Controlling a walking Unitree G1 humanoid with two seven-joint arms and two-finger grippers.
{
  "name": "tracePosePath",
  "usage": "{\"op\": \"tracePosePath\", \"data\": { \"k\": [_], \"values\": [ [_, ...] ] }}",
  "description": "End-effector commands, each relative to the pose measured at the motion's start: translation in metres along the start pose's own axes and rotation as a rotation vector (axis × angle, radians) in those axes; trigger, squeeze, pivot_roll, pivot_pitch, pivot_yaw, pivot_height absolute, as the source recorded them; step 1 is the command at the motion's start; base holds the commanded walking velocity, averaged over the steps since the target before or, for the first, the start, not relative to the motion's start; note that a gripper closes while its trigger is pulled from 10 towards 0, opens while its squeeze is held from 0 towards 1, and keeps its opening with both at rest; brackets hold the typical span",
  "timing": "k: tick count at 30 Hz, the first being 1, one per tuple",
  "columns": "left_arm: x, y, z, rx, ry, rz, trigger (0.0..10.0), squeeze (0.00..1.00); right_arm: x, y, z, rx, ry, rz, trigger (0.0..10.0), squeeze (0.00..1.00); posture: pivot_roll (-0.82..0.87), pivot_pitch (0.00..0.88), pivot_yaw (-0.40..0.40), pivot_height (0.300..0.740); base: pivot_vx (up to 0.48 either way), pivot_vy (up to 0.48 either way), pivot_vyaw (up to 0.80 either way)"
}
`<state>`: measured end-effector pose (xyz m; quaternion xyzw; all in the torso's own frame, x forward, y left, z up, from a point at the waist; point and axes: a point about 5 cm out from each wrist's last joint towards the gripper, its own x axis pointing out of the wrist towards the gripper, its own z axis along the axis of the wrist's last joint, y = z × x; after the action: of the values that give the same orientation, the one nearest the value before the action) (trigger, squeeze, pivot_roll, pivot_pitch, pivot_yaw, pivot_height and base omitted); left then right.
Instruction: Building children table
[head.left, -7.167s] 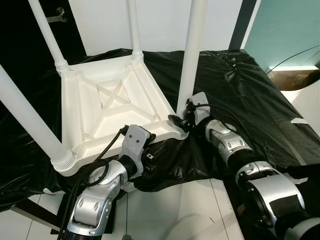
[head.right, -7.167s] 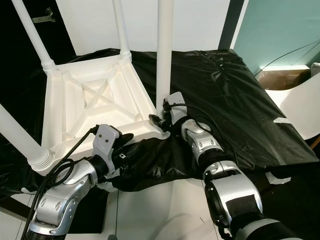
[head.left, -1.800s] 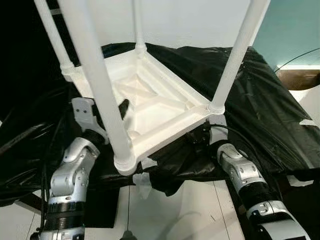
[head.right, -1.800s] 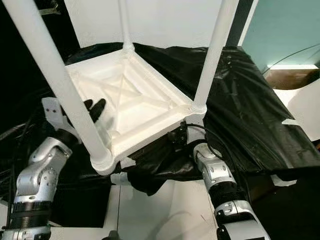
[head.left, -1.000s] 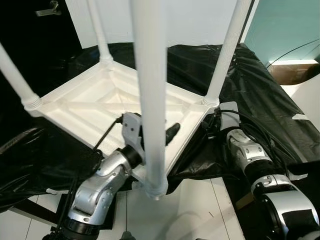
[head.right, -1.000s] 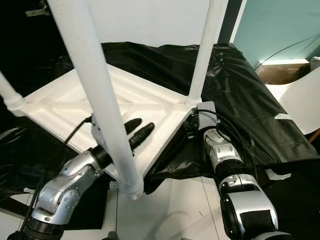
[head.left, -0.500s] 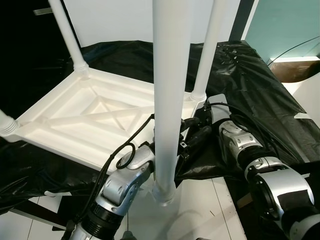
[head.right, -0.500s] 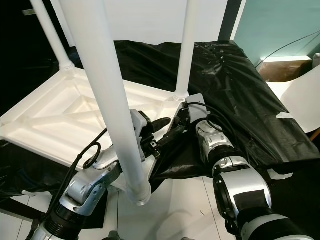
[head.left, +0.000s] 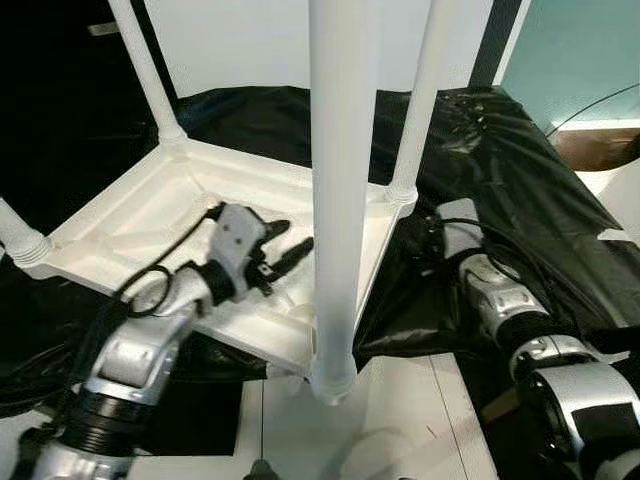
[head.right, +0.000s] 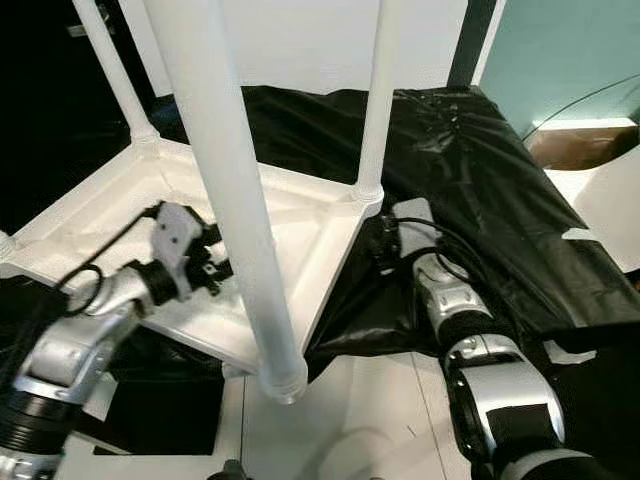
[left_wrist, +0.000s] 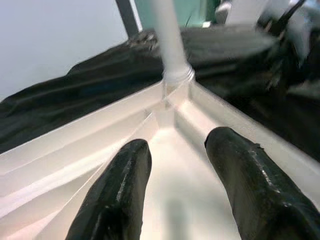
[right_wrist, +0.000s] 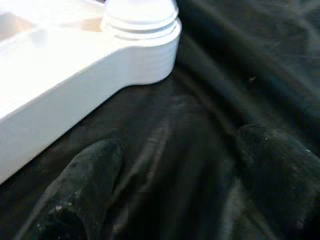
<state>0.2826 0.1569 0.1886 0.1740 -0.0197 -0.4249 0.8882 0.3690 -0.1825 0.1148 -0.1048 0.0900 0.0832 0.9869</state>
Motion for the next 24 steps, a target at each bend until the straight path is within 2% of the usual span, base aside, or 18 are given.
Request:
{"op": "tracePosePath", "data": {
  "k": [1,3,7,10,13,14,15,16,19,23,24],
  "values": [
    [-0.009,0.000,-0.008,0.016,0.048,-0.049,10.0,0.00,-0.003,-0.004,0.001,0.001,-0.015,-0.002,10.0,0.00,0.06,0.004,0.036,0.740,0.000,0.000,0.00],
    [-0.014,-0.001,-0.011,0.024,0.065,-0.072,10.0,0.00,-0.005,-0.005,0.001,0.000,-0.020,-0.001,10.0,0.00,0.05,0.003,0.038,0.740,0.000,0.000,0.00],
    [-0.037,-0.009,-0.020,0.020,0.160,-0.198,10.0,0.00,-0.010,-0.011,0.000,-0.013,-0.032,-0.001,10.0,0.00,0.04,0.005,0.042,0.740,0.000,0.000,0.00],
    [-0.043,-0.013,-0.022,0.007,0.187,-0.242,10.0,0.00,-0.012,-0.013,0.000,-0.019,-0.033,-0.001,10.0,0.00,0.04,0.006,0.045,0.740,0.000,0.000,0.00],
    [-0.057,-0.027,-0.025,-0.035,0.260,-0.365,10.0,0.00,-0.013,-0.015,0.001,-0.029,-0.034,-0.002,10.0,0.00,0.04,0.008,0.044,0.740,0.000,0.000,0.00],
    [-0.060,-0.029,-0.026,-0.037,0.273,-0.389,10.0,0.67,-0.013,-0.015,0.002,-0.030,-0.035,-0.002,10.0,0.00,0.04,0.012,0.045,0.740,0.000,0.000,0.00],
    [-0.060,-0.029,-0.026,-0.037,0.273,-0.389,10.0,0.67,-0.013,-0.015,0.002,-0.030,-0.035,-0.002,10.0,0.00,0.04,0.012,0.045,0.740,0.000,0.000,0.00],
    [-0.062,-0.030,-0.027,-0.041,0.284,-0.404,10.0,1.00,-0.013,-0.015,0.003,-0.031,-0.038,-0.001,10.0,0.00,0.04,0.014,0.046,0.740,0.000,0.000,0.00],
    [-0.069,-0.034,-0.031,-0.026,0.336,-0.454,10.0,1.00,-0.013,-0.014,0.006,-0.031,-0.044,0.004,10.0,0.00,0.05,0.020,0.051,0.740,0.000,0.000,0.00],
    [-0.070,-0.034,-0.035,0.019,0.378,-0.460,10.0,1.00,-0.013,-0.013,0.006,-0.033,-0.044,0.007,10.0,0.00,0.05,0.020,0.051,0.740,0.000,0.000,0.00],
    [-0.068,-0.034,-0.038,0.043,0.397,-0.457,10.0,0.00,-0.013,-0.012,0.007,-0.033,-0.045,0.008,10.0,0.00,0.05,0.017,0.057,0.740,0.000,0.000,0.00]
  ]
}}
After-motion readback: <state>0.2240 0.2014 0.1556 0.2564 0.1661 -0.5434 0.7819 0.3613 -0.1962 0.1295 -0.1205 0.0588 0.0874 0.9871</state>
